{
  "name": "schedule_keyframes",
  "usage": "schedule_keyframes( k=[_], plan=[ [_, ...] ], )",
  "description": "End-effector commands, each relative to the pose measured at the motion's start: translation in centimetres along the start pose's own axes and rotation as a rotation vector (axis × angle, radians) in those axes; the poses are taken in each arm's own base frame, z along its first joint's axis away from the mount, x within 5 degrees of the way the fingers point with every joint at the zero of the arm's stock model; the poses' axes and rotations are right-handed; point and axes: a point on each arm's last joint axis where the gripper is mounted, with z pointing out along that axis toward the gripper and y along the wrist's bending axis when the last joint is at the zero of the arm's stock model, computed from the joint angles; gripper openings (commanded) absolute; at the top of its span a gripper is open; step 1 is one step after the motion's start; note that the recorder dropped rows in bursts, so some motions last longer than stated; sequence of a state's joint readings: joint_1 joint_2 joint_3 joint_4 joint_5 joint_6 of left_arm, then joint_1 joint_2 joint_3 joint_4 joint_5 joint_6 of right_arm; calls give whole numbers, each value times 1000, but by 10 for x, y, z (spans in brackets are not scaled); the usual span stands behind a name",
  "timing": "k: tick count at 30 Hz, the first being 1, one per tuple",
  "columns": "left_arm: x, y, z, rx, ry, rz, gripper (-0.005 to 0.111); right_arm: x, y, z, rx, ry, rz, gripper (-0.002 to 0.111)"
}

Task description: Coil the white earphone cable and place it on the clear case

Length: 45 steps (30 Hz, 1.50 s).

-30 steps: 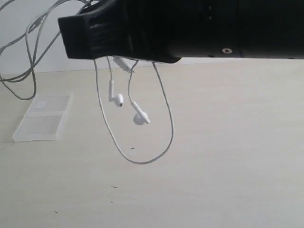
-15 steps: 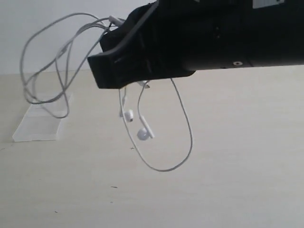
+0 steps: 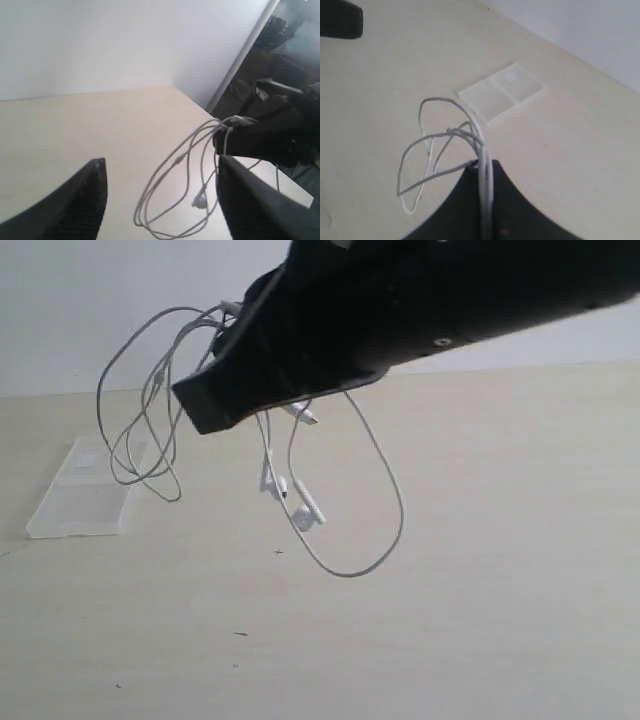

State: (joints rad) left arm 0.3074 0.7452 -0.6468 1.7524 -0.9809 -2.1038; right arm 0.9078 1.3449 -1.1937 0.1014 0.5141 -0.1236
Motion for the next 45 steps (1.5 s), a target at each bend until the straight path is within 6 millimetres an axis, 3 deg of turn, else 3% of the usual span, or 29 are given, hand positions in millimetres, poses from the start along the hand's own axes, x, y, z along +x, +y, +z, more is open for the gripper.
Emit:
schedule_keyframes(
  k=[1, 3, 7, 10, 21, 25, 31, 36, 45],
  plan=[
    [-4, 0, -1, -23, -28, 7, 62, -13, -5, 33, -9, 145, -70, 0],
    [-4, -1, -2, -23, -31, 11, 59, -20, -5, 50, -18, 189, -89, 0],
    [-5, -3, -4, -32, -46, 51, 40, -33, -7, 80, -33, 239, -135, 0],
    [-7, -4, -7, -64, -75, 78, 32, -39, -9, 103, -45, 274, -173, 0],
    [-16, 5, -17, -228, -191, 90, 32, -49, -21, 181, -2, 376, -289, 0],
    [-10, 13, -17, -277, -196, 65, 32, -49, -26, 207, 38, 392, -324, 0],
    [12, 27, -13, -314, -158, 6, 32, -55, -29, 241, 69, 282, -314, 0],
    [19, 30, -12, -319, -141, -13, 32, -69, -30, 253, 95, 127, -277, 0],
    [19, 32, -12, -334, -146, -7, 32, -83, -36, 271, -15, -178, 15, 0]
  ],
)
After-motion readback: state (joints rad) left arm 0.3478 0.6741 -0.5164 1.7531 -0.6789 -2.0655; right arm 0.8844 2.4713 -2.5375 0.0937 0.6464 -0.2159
